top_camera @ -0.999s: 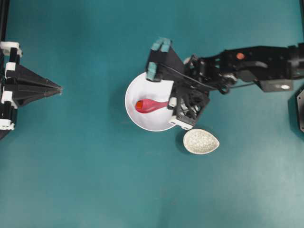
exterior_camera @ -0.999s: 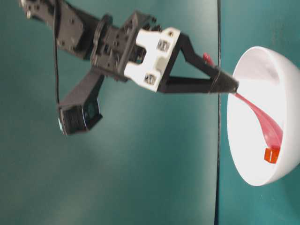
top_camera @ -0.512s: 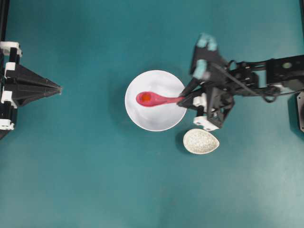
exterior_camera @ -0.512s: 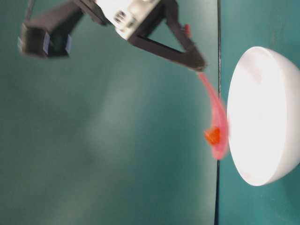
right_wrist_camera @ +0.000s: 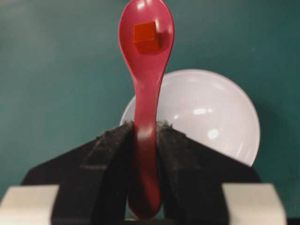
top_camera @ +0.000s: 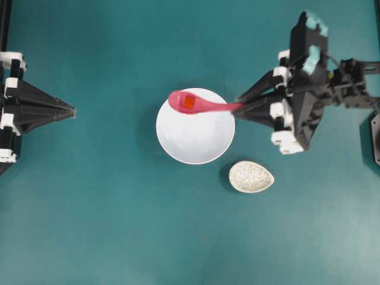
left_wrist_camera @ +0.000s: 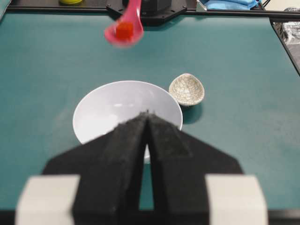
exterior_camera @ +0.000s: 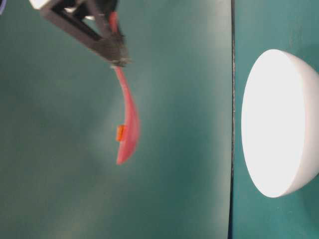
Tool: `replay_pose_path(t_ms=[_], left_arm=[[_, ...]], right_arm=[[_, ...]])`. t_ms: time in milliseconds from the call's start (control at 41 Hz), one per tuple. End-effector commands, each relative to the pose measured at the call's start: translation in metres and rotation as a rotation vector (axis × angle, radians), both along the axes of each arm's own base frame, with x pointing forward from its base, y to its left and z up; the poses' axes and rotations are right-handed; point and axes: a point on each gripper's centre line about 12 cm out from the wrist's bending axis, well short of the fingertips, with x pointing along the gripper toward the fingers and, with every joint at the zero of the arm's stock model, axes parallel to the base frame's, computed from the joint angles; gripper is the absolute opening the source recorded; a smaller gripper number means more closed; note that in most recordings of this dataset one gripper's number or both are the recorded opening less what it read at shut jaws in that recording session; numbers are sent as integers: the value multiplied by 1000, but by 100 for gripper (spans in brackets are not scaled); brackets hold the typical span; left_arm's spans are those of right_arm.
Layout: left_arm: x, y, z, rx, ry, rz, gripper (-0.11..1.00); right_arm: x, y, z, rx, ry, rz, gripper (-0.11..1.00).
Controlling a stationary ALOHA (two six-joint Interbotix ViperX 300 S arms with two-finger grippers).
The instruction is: Grip the spoon and scoop the red block from the bowl with right arm.
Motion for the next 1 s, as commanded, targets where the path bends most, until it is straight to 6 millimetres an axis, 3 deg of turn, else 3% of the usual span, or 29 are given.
replay_pose_path(t_ms=[0,974], left_arm=[[2,0,11,2,-17,1,0],[-7,0,19,2,-29,2,0]], right_arm=[[-1,-1,23,-5,-46,-1,23],[-1,-1,23,-3,-33,2,23]])
